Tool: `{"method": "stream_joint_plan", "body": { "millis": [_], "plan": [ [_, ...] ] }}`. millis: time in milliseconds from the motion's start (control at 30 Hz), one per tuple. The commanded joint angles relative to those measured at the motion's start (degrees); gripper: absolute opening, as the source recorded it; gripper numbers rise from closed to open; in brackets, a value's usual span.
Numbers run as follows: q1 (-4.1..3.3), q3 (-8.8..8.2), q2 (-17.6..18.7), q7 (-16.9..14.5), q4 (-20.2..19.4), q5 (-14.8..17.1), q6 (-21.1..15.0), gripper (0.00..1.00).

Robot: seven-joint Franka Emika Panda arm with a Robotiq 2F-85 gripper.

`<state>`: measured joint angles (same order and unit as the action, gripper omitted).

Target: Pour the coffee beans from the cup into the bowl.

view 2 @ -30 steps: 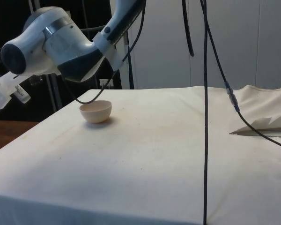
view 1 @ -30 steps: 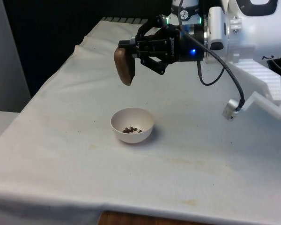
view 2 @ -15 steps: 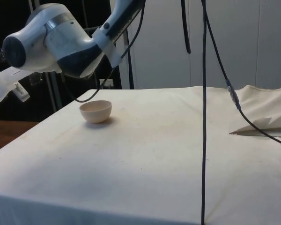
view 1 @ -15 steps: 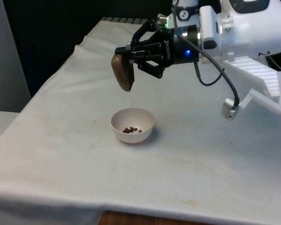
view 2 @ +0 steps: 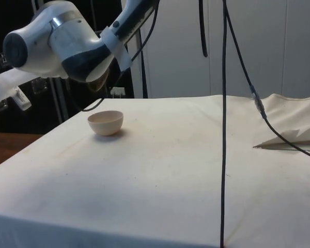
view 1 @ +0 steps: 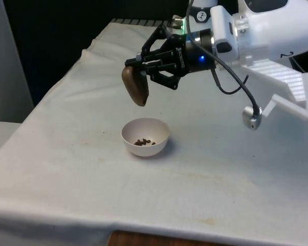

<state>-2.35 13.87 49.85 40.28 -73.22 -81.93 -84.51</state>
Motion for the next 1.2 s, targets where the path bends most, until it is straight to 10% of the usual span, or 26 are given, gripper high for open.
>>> {"method": "stream_joint_plan", "body": {
  "millis": [0,1167],
  "plan": [
    [0.06,0.00,-0.06,0.23,0.00,0.40,-0.06,0.00],
    [2.06,0.40,-5.27,9.45,-6.42,11.34,-6.25,0.00]
  ]
}}
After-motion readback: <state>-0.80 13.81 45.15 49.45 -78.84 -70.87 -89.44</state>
